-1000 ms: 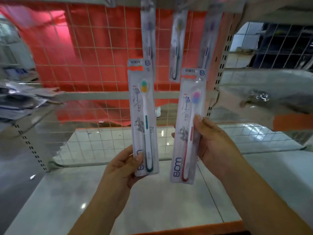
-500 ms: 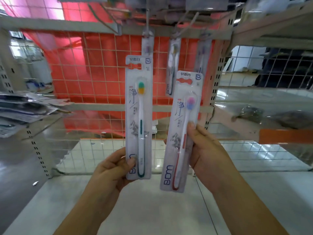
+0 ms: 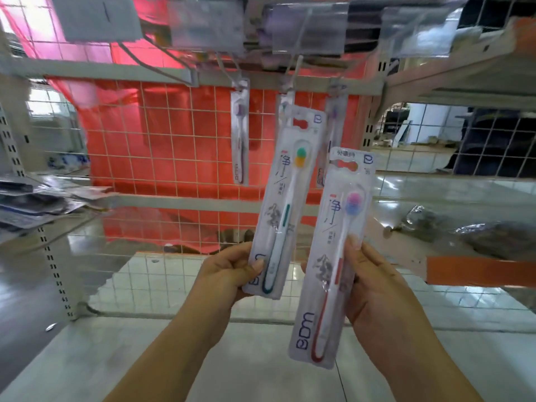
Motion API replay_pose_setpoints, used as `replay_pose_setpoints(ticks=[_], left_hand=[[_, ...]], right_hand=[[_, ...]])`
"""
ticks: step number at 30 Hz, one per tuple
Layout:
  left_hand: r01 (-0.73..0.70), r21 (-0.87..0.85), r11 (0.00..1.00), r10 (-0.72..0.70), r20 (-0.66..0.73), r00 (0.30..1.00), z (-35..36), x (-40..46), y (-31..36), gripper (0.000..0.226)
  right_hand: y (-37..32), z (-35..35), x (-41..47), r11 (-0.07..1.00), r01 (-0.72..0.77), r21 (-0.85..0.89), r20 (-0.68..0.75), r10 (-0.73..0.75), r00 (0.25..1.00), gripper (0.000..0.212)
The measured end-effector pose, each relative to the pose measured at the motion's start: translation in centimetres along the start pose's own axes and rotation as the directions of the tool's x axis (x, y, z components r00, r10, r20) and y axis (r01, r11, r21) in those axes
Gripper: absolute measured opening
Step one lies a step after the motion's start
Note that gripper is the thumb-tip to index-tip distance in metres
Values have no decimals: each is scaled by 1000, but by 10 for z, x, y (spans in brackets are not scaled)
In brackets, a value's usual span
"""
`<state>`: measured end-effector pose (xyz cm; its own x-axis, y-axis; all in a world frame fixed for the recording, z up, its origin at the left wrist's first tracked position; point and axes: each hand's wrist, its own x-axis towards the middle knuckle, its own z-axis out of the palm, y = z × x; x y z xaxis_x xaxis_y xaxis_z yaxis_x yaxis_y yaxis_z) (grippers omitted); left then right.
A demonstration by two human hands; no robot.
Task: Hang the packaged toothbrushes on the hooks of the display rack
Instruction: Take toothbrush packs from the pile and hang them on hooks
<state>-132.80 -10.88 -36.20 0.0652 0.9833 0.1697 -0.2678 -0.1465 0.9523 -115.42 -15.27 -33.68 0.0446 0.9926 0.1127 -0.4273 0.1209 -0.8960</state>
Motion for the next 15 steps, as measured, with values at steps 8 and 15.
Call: replay_pose_setpoints(ticks=[8, 15], left_hand=[[-87, -70, 994, 87, -3, 996, 40, 52, 19, 22], [-135, -186, 973, 121, -81, 989, 38, 71, 16, 19]], right_hand=[[-9, -3, 34, 999, 9, 51, -34, -7, 999, 30], [-13, -1, 66, 1000, 26, 9, 17, -26, 1000, 27]])
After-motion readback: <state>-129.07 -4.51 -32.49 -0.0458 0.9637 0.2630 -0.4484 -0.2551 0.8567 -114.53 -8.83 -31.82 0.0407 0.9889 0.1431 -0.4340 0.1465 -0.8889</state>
